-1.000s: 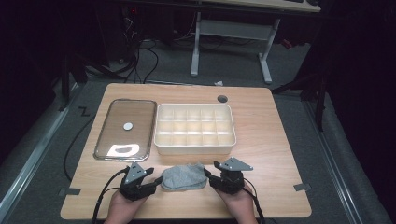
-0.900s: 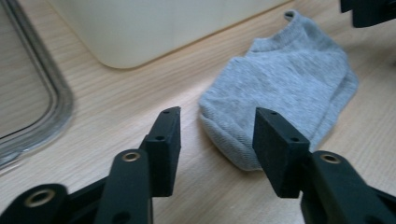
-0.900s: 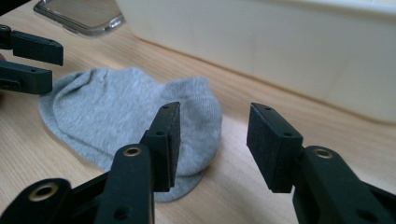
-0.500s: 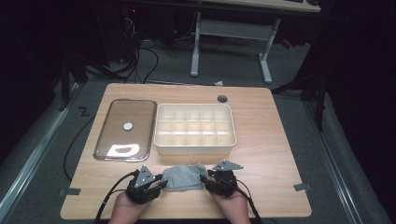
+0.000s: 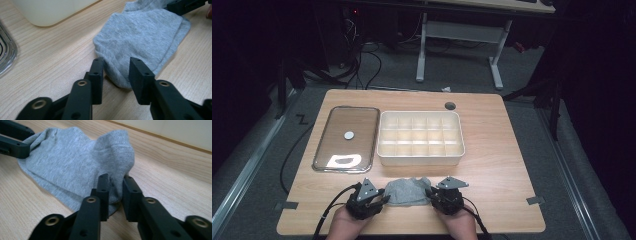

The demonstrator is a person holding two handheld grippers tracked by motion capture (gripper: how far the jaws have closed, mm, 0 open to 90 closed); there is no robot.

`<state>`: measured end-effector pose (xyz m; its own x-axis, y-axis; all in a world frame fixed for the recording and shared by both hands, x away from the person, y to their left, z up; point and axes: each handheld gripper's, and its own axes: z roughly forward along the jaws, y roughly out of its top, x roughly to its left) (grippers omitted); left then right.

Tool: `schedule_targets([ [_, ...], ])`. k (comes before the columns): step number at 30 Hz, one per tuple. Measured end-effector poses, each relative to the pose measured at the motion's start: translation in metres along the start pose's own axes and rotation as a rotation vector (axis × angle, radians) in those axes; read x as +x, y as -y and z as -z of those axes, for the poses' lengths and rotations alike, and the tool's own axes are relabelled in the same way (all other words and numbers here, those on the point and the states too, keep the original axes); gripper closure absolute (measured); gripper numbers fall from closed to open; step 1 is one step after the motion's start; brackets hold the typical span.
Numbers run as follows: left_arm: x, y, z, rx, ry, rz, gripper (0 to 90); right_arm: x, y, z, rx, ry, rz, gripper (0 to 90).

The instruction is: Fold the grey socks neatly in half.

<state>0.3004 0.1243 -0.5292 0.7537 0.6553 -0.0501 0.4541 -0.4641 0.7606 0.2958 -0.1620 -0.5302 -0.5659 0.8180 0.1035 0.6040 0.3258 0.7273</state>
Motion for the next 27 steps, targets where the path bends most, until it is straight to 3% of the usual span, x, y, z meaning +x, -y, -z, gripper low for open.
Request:
schedule_targets([
  [4,-0.002,-0.003,0.003,-0.039,-0.001,0.006,62.1,0.001,-0.001,0.0,0.002,0.0,0.015,83.4],
  [7,0.0,-0.012,0.01,-0.089,0.021,0.042,69.6,0.0,-0.001,0.0,0.003,-0.01,0.019,83.8],
  [10,-0.005,-0.023,0.01,-0.108,0.013,0.037,79.0,-0.001,-0.001,0.0,0.003,-0.015,0.023,84.3],
  [16,-0.013,-0.037,-0.017,-0.032,0.027,0.026,86.0,0.0,-0.001,-0.001,-0.003,-0.009,0.03,84.4],
  [25,-0.02,-0.052,-0.036,-0.012,0.029,0.017,85.8,-0.002,0.0,0.0,-0.006,-0.022,0.027,84.4],
  [27,-0.02,-0.052,-0.043,0.02,0.041,0.018,85.7,-0.002,0.0,0.0,-0.006,-0.024,0.024,84.3],
])
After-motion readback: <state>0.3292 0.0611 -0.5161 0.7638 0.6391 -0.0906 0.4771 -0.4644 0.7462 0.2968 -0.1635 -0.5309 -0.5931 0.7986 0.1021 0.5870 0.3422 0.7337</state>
